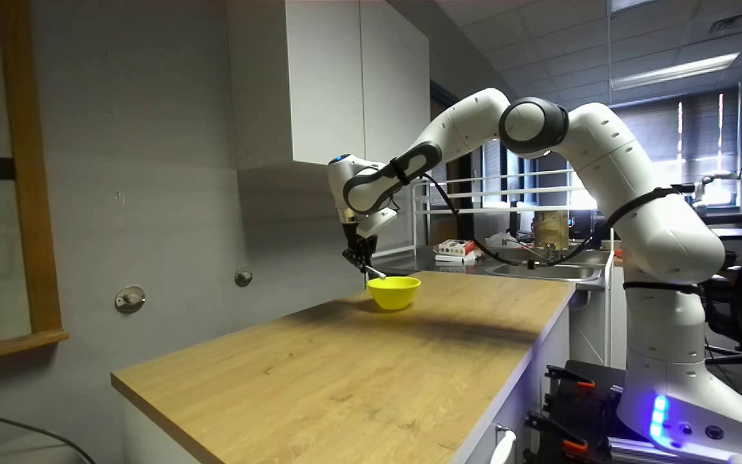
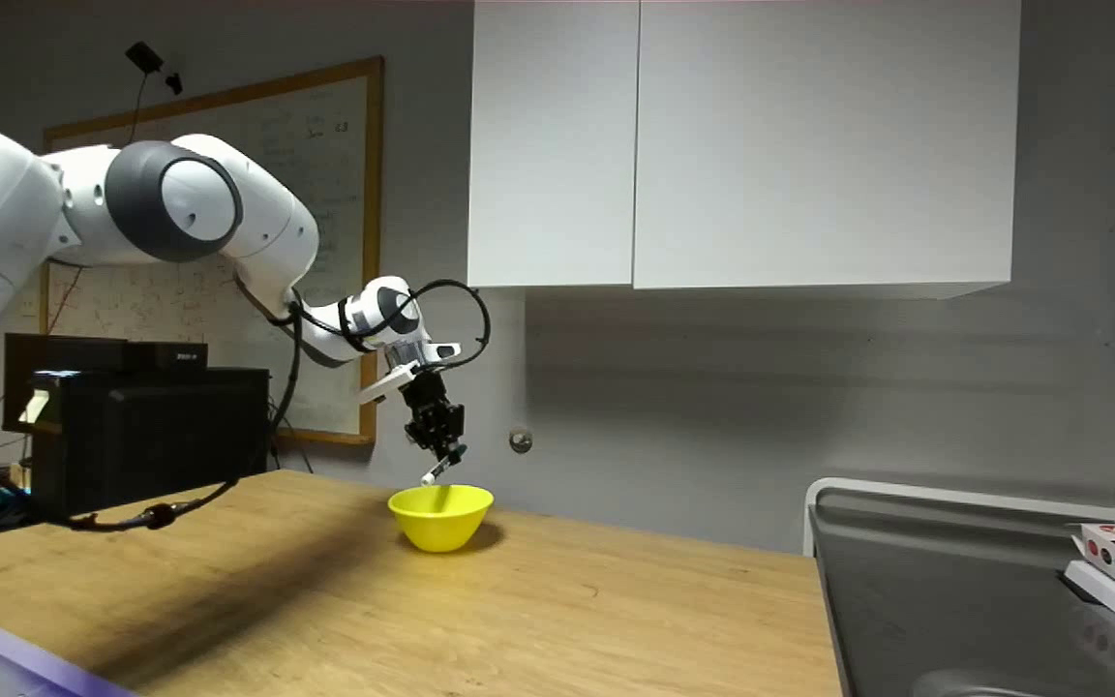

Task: Put the green marker inside the yellow bowl

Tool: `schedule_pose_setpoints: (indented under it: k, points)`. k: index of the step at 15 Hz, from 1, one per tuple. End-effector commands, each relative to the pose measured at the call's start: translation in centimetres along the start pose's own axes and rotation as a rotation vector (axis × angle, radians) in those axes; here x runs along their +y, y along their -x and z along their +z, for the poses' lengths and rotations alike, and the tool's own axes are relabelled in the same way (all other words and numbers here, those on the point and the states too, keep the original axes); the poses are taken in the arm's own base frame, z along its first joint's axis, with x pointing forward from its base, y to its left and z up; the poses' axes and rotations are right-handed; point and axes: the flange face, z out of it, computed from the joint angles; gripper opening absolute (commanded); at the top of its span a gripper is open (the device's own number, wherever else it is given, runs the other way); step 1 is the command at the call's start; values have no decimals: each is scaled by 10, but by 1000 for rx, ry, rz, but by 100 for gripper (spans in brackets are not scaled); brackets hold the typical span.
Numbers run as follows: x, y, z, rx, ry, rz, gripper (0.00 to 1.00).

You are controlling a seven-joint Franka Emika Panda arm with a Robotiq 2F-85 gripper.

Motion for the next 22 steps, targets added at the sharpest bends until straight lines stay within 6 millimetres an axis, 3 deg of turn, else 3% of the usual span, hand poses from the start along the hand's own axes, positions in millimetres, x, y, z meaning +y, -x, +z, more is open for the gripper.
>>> schedule_pose_setpoints:
  k: [1, 9, 10, 18, 22]
  points:
    - [11, 3, 13, 10, 9, 57, 12]
    - [12, 19, 57, 5, -17, 108, 12]
    - [13, 22, 57, 5, -21, 111, 39]
    - [17, 35, 38, 37, -45, 123, 100]
    - [12, 55, 10, 54, -75, 74, 100]
